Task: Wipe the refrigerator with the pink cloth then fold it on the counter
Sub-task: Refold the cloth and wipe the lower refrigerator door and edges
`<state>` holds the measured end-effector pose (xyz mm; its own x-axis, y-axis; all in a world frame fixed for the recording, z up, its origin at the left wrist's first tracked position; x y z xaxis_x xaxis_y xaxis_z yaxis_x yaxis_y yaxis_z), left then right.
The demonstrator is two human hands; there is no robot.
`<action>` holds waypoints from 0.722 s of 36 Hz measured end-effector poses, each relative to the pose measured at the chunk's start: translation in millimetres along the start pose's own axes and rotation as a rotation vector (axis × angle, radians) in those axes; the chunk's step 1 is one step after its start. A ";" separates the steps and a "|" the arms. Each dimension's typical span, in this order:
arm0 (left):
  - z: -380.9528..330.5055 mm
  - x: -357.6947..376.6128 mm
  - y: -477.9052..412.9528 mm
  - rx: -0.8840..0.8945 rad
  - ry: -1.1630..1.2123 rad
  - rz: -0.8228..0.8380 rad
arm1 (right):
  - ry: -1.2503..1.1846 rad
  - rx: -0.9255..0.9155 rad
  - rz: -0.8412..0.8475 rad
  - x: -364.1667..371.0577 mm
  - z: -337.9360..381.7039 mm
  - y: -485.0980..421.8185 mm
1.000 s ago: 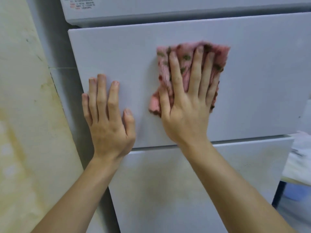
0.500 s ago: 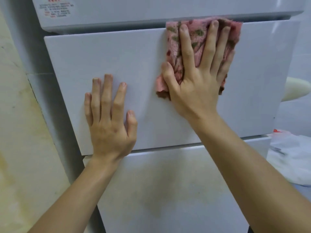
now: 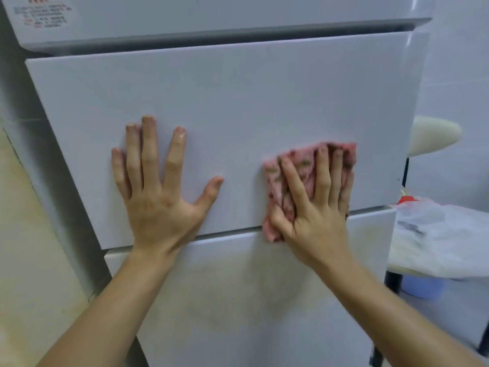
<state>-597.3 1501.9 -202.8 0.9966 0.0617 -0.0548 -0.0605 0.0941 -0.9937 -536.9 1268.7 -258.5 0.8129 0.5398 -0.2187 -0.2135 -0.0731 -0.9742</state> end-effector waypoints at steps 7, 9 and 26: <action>-5.4 5.8 0.0 -0.010 -0.026 -0.016 | -0.006 0.131 -0.183 -18.9 -8.5 -129.1; -4.2 7.6 1.1 -0.009 -0.022 -0.023 | 0.014 0.124 -0.213 -15.3 -10.5 -120.2; -21.3 12.2 3.2 0.002 0.031 0.010 | -0.054 0.103 -0.114 -13.7 -63.5 -22.6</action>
<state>-584.1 1481.8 -208.7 0.9972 0.0314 -0.0683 -0.0710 0.0960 -0.9928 -508.9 1209.7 -237.0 0.8052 0.5842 -0.1015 -0.1786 0.0757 -0.9810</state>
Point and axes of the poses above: each hand's wrist, its own y-axis away from the middle knuckle, its own x-axis out of the palm, z = x × y, the point moved 2 cm from there along -y, towards the middle knuckle
